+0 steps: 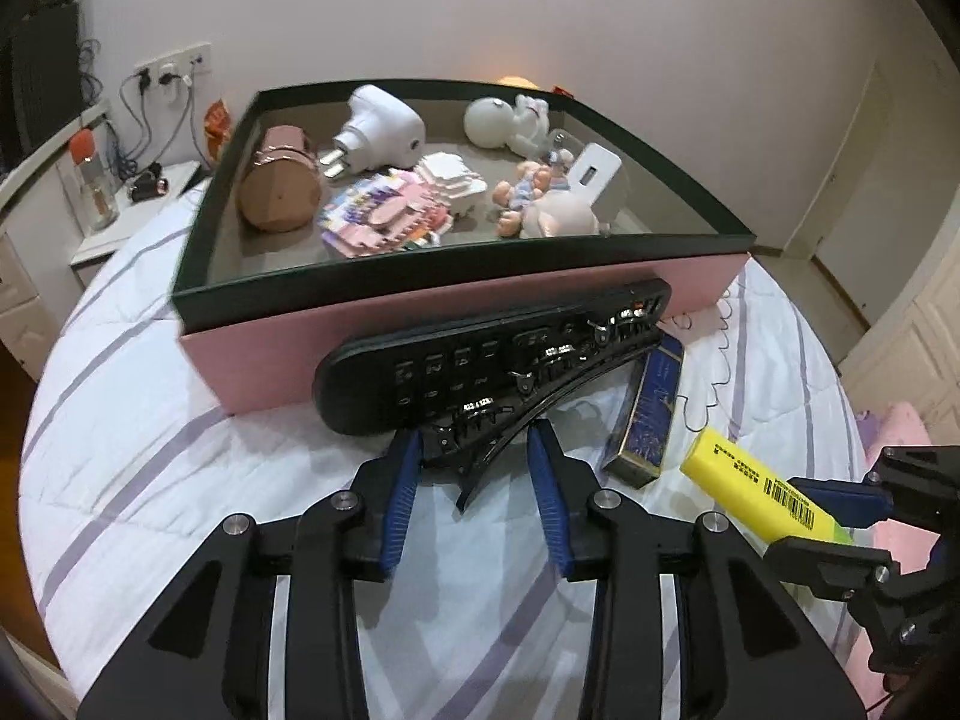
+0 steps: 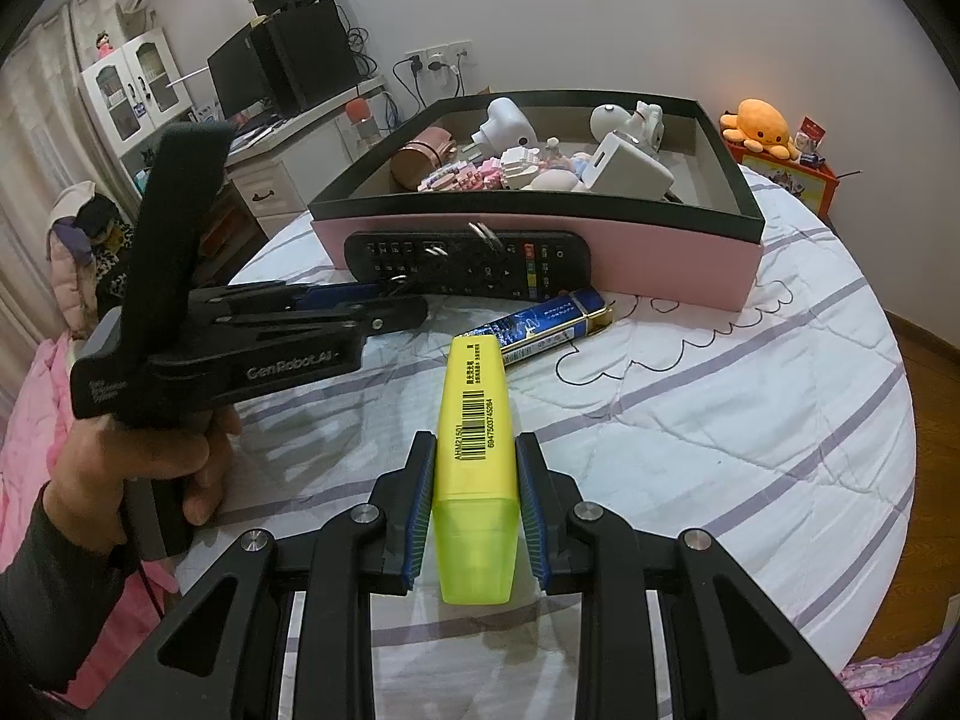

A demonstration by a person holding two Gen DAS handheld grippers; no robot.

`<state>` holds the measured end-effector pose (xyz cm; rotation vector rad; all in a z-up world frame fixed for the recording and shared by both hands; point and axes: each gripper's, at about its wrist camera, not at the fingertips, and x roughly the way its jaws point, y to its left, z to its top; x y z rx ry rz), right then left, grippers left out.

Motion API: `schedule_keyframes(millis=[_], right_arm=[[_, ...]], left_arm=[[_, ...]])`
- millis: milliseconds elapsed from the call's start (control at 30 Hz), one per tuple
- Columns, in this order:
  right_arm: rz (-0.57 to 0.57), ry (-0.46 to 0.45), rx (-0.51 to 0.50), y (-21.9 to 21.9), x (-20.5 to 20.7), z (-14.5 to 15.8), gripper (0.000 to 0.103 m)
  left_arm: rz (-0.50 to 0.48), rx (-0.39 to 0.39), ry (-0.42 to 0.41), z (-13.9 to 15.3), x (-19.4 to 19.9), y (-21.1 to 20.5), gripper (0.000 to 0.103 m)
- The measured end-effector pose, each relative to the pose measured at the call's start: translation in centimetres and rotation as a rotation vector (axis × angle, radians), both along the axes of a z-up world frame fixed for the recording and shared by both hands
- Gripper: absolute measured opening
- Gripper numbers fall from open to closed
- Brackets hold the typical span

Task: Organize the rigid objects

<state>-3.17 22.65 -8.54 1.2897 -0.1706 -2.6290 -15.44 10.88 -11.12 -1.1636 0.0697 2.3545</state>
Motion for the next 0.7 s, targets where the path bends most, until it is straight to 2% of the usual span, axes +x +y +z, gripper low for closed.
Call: schedule_keyframes(millis=[100, 300, 700], right_arm=[[-0.004, 0.000, -0.001, 0.2, 0.0, 0.0, 0.027], [-0.011, -0.001, -0.002, 0.3, 0.1, 0.0, 0.027], [-0.013, 0.005, -0.003, 0.2, 0.1, 0.1, 0.027]], left_arm=[[-0.022, 0.012, -0.002, 0.0, 0.2, 0.4, 0.027], [-0.004, 0.074, -0.003, 0.3, 0.6, -0.3, 0.026], [0.007, 0.075, 0.006, 0.2, 1.4, -1.2, 0.024]])
